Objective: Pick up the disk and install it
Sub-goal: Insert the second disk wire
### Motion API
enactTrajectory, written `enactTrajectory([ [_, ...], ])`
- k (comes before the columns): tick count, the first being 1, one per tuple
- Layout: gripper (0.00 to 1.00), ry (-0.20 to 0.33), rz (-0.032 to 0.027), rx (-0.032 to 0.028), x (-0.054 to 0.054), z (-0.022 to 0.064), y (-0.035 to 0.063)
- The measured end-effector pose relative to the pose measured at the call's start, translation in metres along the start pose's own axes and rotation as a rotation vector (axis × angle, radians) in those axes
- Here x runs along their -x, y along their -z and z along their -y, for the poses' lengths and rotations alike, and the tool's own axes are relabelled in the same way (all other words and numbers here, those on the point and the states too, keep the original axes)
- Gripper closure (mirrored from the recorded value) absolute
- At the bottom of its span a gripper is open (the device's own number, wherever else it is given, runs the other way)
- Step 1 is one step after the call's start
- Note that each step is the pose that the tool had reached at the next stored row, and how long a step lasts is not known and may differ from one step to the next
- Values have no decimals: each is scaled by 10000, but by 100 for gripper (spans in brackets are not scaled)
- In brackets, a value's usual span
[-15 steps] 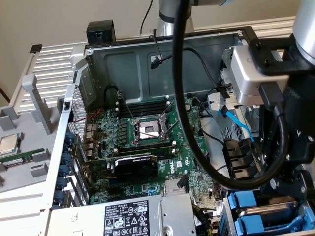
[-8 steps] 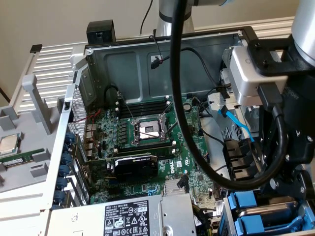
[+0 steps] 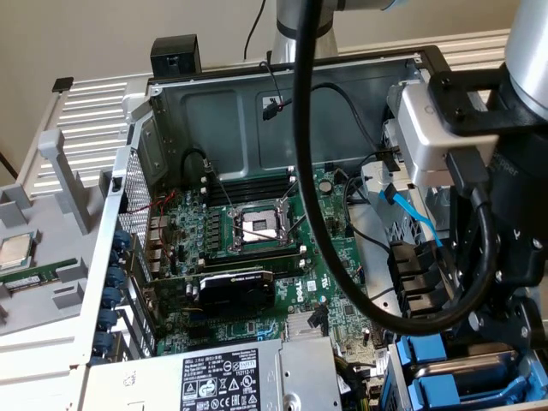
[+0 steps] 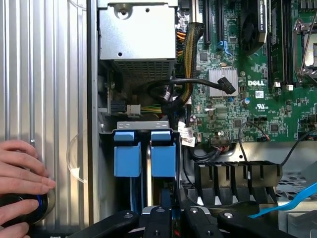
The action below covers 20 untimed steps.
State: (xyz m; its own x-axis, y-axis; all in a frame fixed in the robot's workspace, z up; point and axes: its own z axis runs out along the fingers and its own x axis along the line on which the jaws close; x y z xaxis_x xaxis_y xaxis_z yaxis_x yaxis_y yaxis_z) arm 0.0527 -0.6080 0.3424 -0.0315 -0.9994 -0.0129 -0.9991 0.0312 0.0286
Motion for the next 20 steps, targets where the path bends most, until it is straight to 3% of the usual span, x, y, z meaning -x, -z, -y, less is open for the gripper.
enactTrajectory([
  [20,84,0,1,-45,0,1,-36],
])
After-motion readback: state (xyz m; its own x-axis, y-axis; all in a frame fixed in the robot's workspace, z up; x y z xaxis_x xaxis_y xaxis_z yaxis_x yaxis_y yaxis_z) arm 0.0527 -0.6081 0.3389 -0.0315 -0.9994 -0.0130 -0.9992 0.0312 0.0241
